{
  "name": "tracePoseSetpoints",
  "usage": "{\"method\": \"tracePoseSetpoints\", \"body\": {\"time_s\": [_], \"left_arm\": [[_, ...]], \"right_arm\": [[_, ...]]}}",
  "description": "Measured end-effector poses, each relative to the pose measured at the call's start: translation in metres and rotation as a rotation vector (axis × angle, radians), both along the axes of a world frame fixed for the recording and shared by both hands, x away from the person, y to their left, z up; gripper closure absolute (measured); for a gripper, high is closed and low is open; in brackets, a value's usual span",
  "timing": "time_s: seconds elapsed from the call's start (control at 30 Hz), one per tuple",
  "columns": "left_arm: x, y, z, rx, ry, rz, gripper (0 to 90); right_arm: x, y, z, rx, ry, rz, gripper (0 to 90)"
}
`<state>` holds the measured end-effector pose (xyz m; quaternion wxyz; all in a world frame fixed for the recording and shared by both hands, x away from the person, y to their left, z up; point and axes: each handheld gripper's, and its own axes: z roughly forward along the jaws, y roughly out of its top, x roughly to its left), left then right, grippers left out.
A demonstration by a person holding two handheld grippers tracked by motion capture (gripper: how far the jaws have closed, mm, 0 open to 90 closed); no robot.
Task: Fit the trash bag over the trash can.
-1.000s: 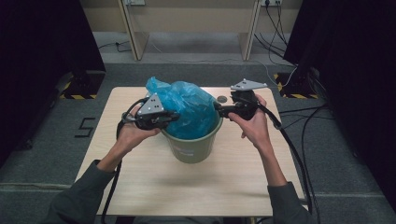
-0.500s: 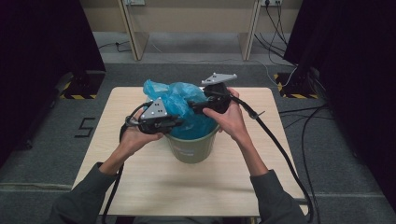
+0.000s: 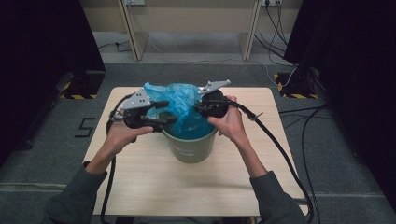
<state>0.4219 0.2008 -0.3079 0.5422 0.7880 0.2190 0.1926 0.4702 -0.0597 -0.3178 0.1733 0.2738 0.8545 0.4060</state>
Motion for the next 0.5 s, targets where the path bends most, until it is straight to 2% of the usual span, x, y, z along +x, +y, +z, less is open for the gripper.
{"method": "tracePoseSetpoints", "body": {"time_s": [0.07, 0.13, 0.2, 0.27, 0.3, 0.33, 0.37, 0.4, 0.43, 0.5], "left_arm": [[0.01, 0.007, 0.002, -0.003, 0.003, 0.059, 30.6], [0.025, 0.013, -0.002, -0.03, 0.05, 0.1, 29.3], [0.043, 0.014, -0.011, -0.025, 0.107, 0.119, 26.3], [0.052, 0.013, -0.018, -0.018, 0.135, 0.126, 25.2], [0.058, 0.012, -0.024, -0.028, 0.169, 0.115, 25.5], [0.061, 0.011, -0.028, -0.041, 0.192, 0.096, 29.1], [0.063, 0.01, -0.032, -0.042, 0.193, 0.073, 35.1], [0.063, 0.009, -0.034, -0.03, 0.185, 0.066, 47.1], [0.062, 0.007, -0.036, 0.004, 0.172, 0.067, 51.1], [0.059, 0.005, -0.039, 0.056, 0.123, 0.081, 64.0]], "right_arm": [[-0.003, -0.004, -0.001, -0.009, 0.003, 0.009, 88.0], [-0.008, -0.008, -0.002, -0.011, 0.008, 0.017, 88.3], [-0.015, -0.012, -0.004, -0.012, 0.014, 0.03, 88.3], [-0.022, -0.014, -0.006, -0.014, 0.013, 0.04, 88.2], [-0.025, -0.013, -0.006, -0.017, 0.012, 0.045, 88.0], [-0.028, -0.013, -0.007, -0.024, 0.01, 0.048, 87.4], [-0.03, -0.014, -0.007, -0.034, 0.002, 0.045, 86.4], [-0.03, -0.015, -0.007, -0.042, -0.002, 0.032, 84.4], [-0.03, -0.016, -0.006, -0.041, -0.005, 0.021, 81.9], [-0.028, -0.02, -0.002, -0.009, -0.009, -0.023, 70.1]]}}
